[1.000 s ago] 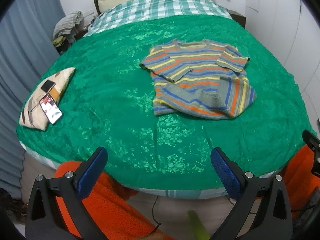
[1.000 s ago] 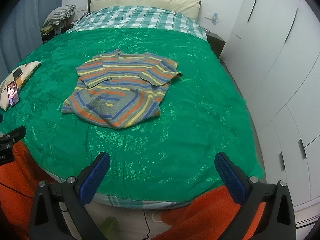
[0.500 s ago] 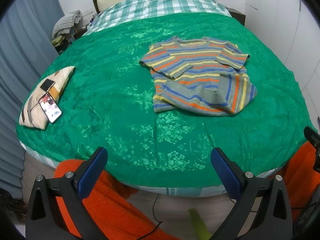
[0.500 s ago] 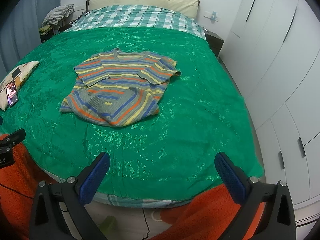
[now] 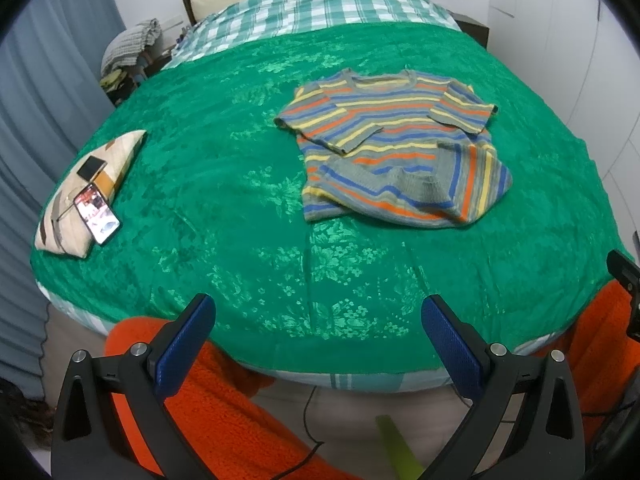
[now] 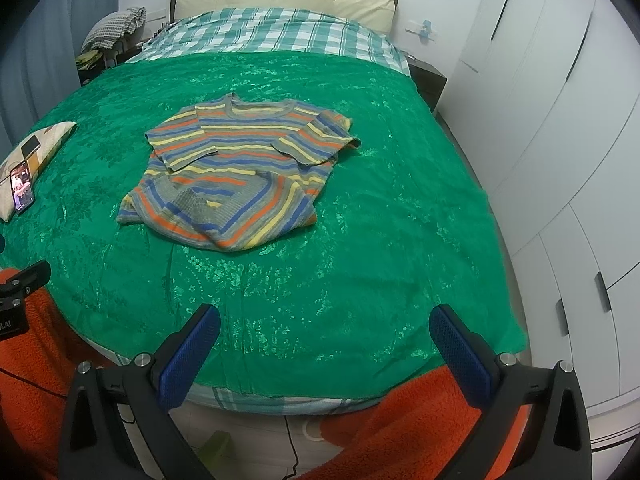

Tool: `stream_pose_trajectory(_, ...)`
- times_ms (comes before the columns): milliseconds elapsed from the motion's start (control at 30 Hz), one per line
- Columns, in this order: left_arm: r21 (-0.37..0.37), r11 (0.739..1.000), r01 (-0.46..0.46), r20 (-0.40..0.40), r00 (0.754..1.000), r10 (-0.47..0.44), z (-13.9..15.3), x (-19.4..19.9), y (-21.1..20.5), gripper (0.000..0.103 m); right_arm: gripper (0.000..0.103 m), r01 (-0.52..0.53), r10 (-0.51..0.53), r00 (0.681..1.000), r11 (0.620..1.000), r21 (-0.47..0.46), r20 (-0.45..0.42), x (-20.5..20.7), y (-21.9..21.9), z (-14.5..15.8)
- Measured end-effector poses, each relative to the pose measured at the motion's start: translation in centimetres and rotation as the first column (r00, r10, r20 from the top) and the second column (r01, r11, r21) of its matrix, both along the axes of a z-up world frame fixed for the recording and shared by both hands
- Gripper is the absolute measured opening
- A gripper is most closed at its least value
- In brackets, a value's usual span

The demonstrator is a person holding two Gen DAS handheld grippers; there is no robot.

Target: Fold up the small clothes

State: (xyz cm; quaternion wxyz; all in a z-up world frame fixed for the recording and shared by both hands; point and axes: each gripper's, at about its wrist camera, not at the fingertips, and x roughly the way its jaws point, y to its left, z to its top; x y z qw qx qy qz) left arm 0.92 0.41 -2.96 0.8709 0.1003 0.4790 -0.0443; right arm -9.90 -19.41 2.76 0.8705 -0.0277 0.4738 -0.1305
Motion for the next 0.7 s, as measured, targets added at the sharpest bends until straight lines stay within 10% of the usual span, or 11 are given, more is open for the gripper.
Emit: stream_pose_trajectory(700,0.011,1.0,-0.012,0.002,1.0,0.012,-0.2,-0.1,0.29,0.103,0.103,-0.018,0.018,1.0,1.0,0.011,-0.007,0.32,0.64,-0.41)
